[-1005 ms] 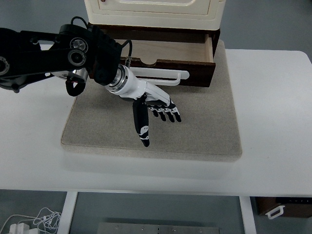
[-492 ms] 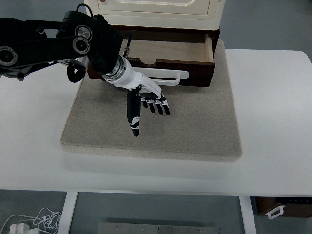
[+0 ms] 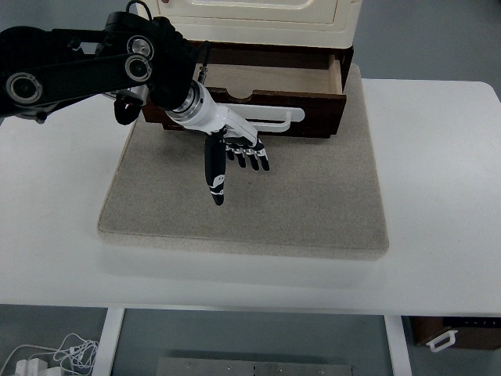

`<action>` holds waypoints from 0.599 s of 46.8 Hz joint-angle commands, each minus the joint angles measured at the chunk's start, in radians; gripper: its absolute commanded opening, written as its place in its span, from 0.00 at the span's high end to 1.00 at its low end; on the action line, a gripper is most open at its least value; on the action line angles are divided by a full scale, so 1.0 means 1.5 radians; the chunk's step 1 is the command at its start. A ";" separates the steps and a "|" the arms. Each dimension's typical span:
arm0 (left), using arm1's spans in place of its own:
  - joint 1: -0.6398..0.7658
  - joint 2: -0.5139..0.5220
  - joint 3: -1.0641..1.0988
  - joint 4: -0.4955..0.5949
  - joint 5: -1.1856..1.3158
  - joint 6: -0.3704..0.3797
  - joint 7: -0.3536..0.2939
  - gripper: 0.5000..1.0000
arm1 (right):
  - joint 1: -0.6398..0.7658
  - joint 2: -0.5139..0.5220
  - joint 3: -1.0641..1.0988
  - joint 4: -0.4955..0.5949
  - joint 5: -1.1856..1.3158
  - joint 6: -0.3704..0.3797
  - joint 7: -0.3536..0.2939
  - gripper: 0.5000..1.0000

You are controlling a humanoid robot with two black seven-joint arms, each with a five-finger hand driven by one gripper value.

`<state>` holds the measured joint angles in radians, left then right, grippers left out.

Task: Close drawer under combined cabinet
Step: 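Push the drawer front with the left hand toward the cabinet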

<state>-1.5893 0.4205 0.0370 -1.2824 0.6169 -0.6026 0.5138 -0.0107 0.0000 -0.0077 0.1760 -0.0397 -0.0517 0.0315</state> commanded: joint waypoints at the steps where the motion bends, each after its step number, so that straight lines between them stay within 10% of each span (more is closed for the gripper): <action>1: 0.000 0.000 0.000 0.003 0.000 0.000 0.000 0.01 | 0.000 0.000 0.000 -0.001 0.000 0.000 0.000 0.10; 28: 0.001 -0.015 -0.002 0.067 0.003 0.004 -0.001 0.01 | 0.000 0.000 0.000 0.000 0.000 0.000 -0.001 0.10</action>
<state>-1.5884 0.3965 0.0338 -1.1908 0.6202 -0.5984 0.5124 -0.0107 0.0000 -0.0077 0.1763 -0.0397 -0.0516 0.0314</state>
